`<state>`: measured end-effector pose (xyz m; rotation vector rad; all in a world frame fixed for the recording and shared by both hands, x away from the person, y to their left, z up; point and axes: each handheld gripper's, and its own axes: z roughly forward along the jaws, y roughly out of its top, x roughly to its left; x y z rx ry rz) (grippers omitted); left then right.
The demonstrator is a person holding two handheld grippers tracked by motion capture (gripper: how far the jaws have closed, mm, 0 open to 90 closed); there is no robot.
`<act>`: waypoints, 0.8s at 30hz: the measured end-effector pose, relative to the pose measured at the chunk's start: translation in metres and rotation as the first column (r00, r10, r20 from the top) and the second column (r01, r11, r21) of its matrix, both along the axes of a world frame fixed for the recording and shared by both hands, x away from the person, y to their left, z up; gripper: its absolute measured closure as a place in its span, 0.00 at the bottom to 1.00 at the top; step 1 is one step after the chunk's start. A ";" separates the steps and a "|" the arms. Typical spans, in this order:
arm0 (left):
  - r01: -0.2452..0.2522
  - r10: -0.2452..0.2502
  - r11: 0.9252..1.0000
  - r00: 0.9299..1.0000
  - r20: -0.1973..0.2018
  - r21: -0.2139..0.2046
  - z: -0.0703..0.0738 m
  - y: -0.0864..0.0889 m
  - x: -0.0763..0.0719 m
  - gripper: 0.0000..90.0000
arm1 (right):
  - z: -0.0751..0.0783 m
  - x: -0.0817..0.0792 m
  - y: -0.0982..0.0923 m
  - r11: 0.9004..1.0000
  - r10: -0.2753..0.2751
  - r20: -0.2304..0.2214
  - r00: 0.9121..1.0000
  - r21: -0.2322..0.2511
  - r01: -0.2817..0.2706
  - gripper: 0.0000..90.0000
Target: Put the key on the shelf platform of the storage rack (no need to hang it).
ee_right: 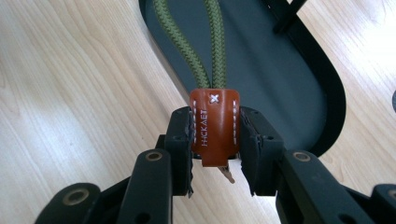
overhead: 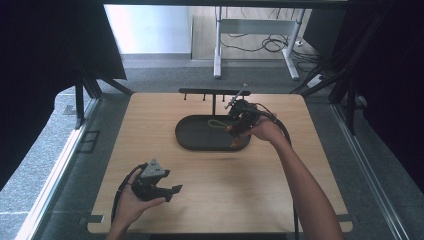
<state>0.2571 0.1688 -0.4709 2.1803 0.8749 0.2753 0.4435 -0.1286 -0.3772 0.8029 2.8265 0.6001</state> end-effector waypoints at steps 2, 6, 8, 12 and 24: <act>-0.001 0.001 1.000 1.000 0.000 0.000 0.000 0.000 0.000 0.34 | 0.000 0.004 0.003 1.000 0.005 -0.002 1.000 -0.002 -0.005 0.75; -0.005 0.005 1.000 1.000 0.000 -0.004 0.000 0.001 0.000 0.34 | 0.000 0.011 0.009 1.000 0.007 -0.005 1.000 0.008 -0.007 0.75; -0.007 0.007 1.000 1.000 0.000 -0.004 0.000 0.002 0.000 0.34 | -0.001 0.015 0.012 1.000 0.013 -0.005 1.000 0.010 -0.013 0.75; -0.009 0.009 1.000 1.000 0.002 -0.006 0.000 0.004 0.000 0.34 | -0.002 0.022 0.017 1.000 0.022 0.005 1.000 0.013 -0.022 0.75; -0.017 0.017 1.000 1.000 0.003 -0.010 0.000 0.007 0.000 0.34 | -0.012 0.042 0.020 0.999 0.002 0.015 1.000 0.045 -0.003 0.75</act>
